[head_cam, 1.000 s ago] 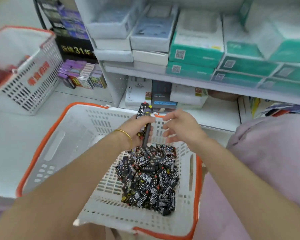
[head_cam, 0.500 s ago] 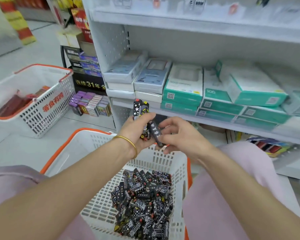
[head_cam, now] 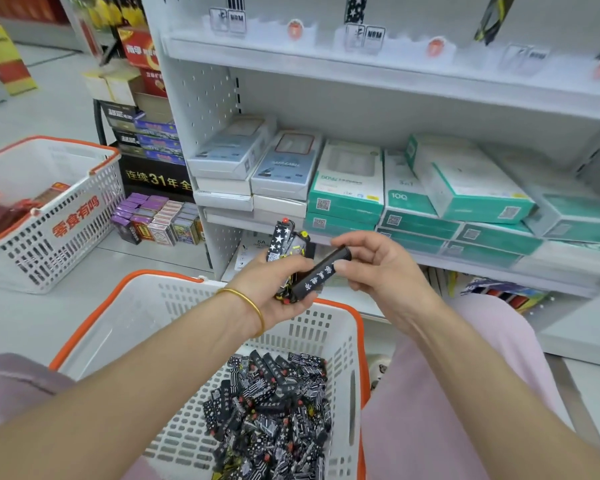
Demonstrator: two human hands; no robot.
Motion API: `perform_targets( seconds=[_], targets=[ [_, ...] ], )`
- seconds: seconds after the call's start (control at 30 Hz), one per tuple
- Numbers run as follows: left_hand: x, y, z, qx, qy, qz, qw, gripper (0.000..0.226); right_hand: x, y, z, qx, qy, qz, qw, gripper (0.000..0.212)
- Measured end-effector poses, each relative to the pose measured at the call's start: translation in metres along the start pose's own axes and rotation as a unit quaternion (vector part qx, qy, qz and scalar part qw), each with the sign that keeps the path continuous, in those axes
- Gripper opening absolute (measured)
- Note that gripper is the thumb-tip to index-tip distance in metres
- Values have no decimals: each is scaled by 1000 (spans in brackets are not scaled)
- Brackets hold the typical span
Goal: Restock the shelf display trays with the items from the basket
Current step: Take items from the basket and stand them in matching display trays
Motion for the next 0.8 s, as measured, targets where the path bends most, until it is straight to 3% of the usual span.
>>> perform_targets(
  seconds=[0.2, 0.33, 0.5, 0.8],
  targets=[
    [-21, -11, -11, -62, -41, 21, 997, 23, 9, -10, 11, -23, 100, -23, 994, 17],
    [-57, -29, -25, -129, -15, 54, 990, 30, 34, -14, 39, 10, 42, -114, 993, 13],
    [-120, -64, -54, -164, -8, 101, 981, 21, 79, -31, 108, 85, 11, -175, 981, 20],
    [-224, -103, -87, -148, -1, 195, 970, 27, 210, -44, 269, 315, -45, -341, 885, 22]
  ],
)
Point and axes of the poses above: each hand's wrist, its own y-axis towards the middle knuckle, its own x-axis out of the back of the hand, z = x × y, the point moved 9 cm from there along y, towards the middle knuckle, and after that the axes turned 9 degrees about -z, right-handed, at the moved point
